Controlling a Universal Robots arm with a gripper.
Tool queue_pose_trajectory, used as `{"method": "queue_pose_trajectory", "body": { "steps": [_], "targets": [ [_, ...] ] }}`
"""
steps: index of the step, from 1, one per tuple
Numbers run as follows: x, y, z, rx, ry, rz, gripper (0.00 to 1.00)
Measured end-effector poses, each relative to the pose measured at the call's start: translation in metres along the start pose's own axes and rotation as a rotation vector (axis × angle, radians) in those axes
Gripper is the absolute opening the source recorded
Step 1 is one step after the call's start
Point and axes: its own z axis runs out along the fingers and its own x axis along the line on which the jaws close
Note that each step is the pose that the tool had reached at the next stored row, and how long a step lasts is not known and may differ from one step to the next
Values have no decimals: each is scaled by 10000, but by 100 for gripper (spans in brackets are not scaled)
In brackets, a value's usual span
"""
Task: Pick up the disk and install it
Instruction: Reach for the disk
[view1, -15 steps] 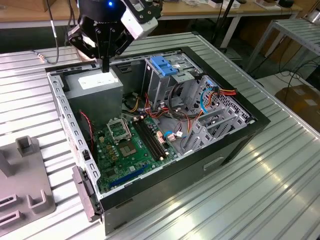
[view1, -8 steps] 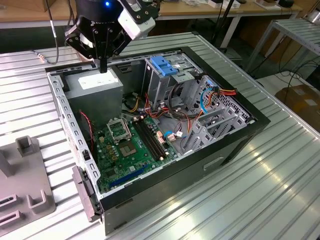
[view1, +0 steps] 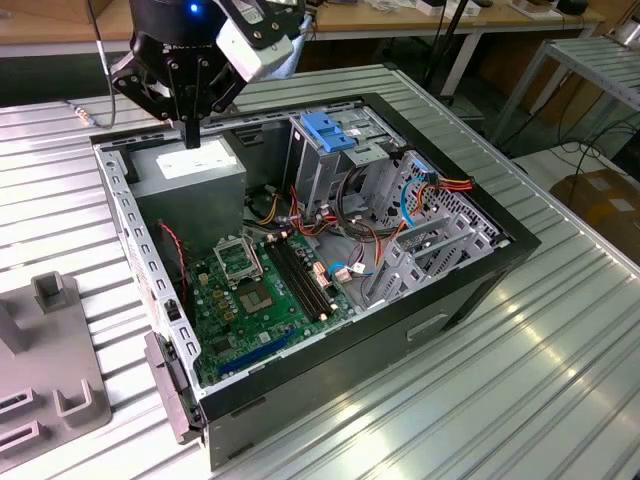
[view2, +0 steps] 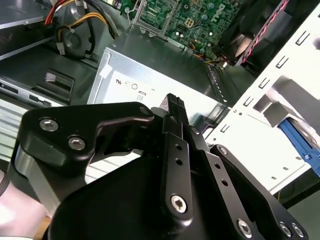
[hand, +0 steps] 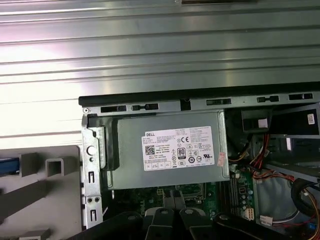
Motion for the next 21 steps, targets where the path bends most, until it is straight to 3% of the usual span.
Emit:
{"method": "queue_pose_trajectory", "body": {
  "steps": [8,21],
  "targets": [
    [158,-12,-5,1,1,0,10],
    [546,-41,-16,1,0,0,10]
  ]
}}
